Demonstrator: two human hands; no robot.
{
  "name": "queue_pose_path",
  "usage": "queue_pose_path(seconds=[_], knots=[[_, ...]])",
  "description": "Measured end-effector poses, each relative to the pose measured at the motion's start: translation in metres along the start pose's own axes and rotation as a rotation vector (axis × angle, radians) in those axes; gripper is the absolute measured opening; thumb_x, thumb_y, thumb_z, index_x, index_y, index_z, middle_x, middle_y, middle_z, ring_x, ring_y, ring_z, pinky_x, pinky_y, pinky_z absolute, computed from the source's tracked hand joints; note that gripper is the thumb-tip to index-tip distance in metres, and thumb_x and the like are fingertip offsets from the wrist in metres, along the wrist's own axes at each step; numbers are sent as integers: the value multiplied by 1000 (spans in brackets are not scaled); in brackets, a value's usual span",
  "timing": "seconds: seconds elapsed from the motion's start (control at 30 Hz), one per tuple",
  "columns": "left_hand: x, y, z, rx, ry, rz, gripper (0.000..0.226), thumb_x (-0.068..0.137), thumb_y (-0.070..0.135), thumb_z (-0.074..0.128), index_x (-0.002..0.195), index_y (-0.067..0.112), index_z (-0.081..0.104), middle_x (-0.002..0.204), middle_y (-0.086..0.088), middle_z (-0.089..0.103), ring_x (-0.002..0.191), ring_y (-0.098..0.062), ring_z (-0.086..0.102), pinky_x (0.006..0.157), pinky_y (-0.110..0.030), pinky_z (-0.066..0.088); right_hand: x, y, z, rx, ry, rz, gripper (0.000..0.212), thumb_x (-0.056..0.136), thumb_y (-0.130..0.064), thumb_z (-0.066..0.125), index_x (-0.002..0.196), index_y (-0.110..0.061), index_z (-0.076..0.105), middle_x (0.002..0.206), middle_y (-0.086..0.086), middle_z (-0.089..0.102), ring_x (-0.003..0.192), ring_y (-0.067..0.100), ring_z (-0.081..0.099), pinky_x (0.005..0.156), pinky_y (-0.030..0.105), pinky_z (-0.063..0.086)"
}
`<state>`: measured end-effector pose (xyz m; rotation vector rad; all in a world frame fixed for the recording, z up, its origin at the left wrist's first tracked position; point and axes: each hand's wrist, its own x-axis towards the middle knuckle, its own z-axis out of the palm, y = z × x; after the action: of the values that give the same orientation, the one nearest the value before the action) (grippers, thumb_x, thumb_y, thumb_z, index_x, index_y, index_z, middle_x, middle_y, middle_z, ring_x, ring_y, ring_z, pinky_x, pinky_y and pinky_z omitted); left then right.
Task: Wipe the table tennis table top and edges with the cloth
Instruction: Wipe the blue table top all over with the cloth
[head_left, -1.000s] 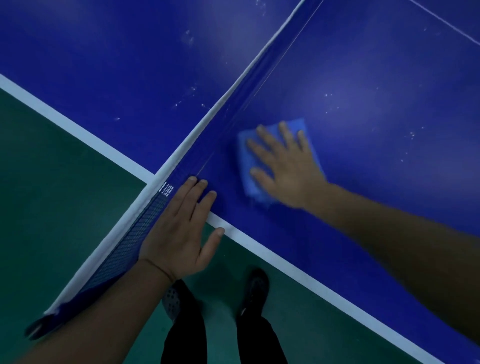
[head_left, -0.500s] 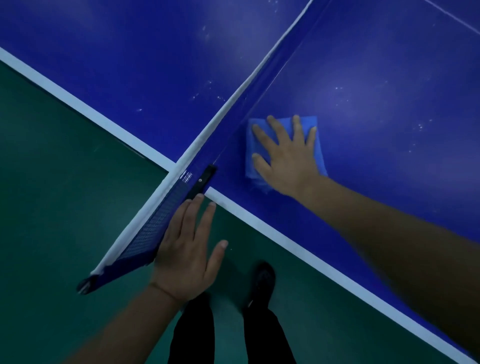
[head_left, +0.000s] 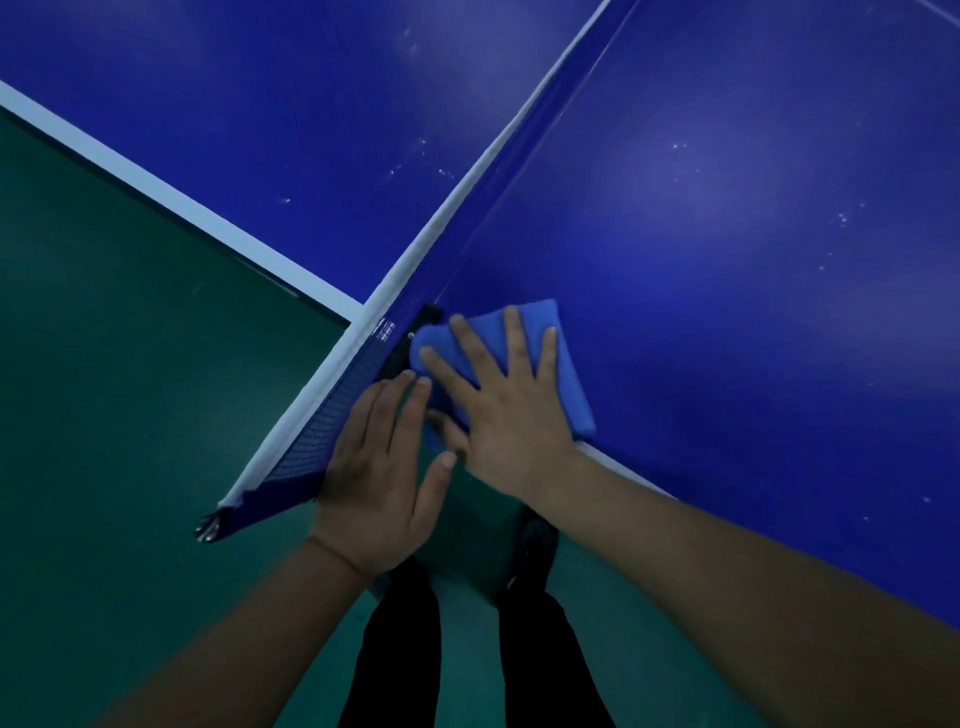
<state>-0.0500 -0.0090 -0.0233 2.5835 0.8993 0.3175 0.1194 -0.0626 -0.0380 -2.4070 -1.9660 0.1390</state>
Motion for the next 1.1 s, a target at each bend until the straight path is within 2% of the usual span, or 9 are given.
queue_pose_path(seconds=[0.17, 0.4, 0.53, 0.6, 0.7, 0.83, 0.9, 1.0, 1.1], knots=[[10, 8, -1, -50, 11, 42, 62, 101, 38, 39, 147, -5, 41, 152, -21, 42, 145, -39, 33, 117, -54, 31, -33, 63, -3, -9, -36, 72, 60, 101, -61, 30, 154, -35, 37, 165, 0, 27, 151, 45, 18, 114, 72, 14], [53, 39, 22, -144, 2, 104, 57, 102, 32, 42, 148, -3, 42, 156, -19, 39, 149, -34, 28, 121, -55, 23, -54, 151, -21, 135, -38, 982, 64, 101, -61, 19, 160, -38, 14, 170, -4, 3, 154, 41, -3, 117, 69, 2], [101, 59, 41, -169, -26, 41, 58, 104, 37, 34, 148, 0, 42, 158, -20, 36, 149, -35, 26, 123, -53, 19, -44, 75, -4, 25, 35, 411, 63, 98, -60, 33, 156, -34, 33, 166, 2, 24, 151, 46, 17, 116, 70, 11], [121, 65, 46, -166, -37, -12, 61, 104, 41, 29, 150, 1, 41, 160, -20, 32, 151, -36, 23, 124, -51, 17, -50, 91, -6, 25, -4, 203, 63, 97, -62, 38, 154, -35, 38, 164, 1, 29, 150, 42, 23, 117, 66, 19], [136, 67, 54, -130, -22, -44, 62, 104, 42, 28, 149, 2, 40, 162, -22, 23, 152, -38, 14, 123, -49, 14, -55, 182, -15, -60, 14, 429, 69, 95, -66, 28, 154, -32, 38, 164, 4, 31, 148, 43, 28, 112, 65, 28], [136, 68, 61, -61, -34, -82, 65, 105, 46, 24, 152, 3, 35, 164, -19, 19, 154, -33, 6, 126, -47, 4, -44, 239, -26, 69, 11, 872, 79, 91, -68, 6, 161, -32, 17, 170, -1, 6, 155, 36, 0, 119, 66, 6], [137, 69, 61, -38, -37, -103, 64, 105, 46, 23, 151, 4, 37, 162, -18, 25, 153, -33, 12, 126, -47, 4, -29, 193, -20, 30, 36, 701, 73, 96, -62, 12, 160, -27, 21, 169, 1, 11, 155, 37, 5, 119, 67, 6], [139, 70, 59, -17, -36, -126, 61, 104, 44, 24, 144, 5, 46, 156, -19, 36, 148, -35, 24, 124, -52, 12, -19, 145, -10, 7, 1, 115, 62, 102, -55, 27, 157, -26, 33, 166, 1, 24, 154, 36, 16, 118, 68, 12], [139, 70, 62, 14, -59, -119, 59, 104, 43, 24, 142, 6, 48, 155, -19, 36, 148, -36, 24, 124, -52, 11, 7, 211, -15, -22, 0, 94, 61, 101, -55, 29, 156, -27, 35, 164, 2, 29, 151, 37, 23, 114, 70, 20]])
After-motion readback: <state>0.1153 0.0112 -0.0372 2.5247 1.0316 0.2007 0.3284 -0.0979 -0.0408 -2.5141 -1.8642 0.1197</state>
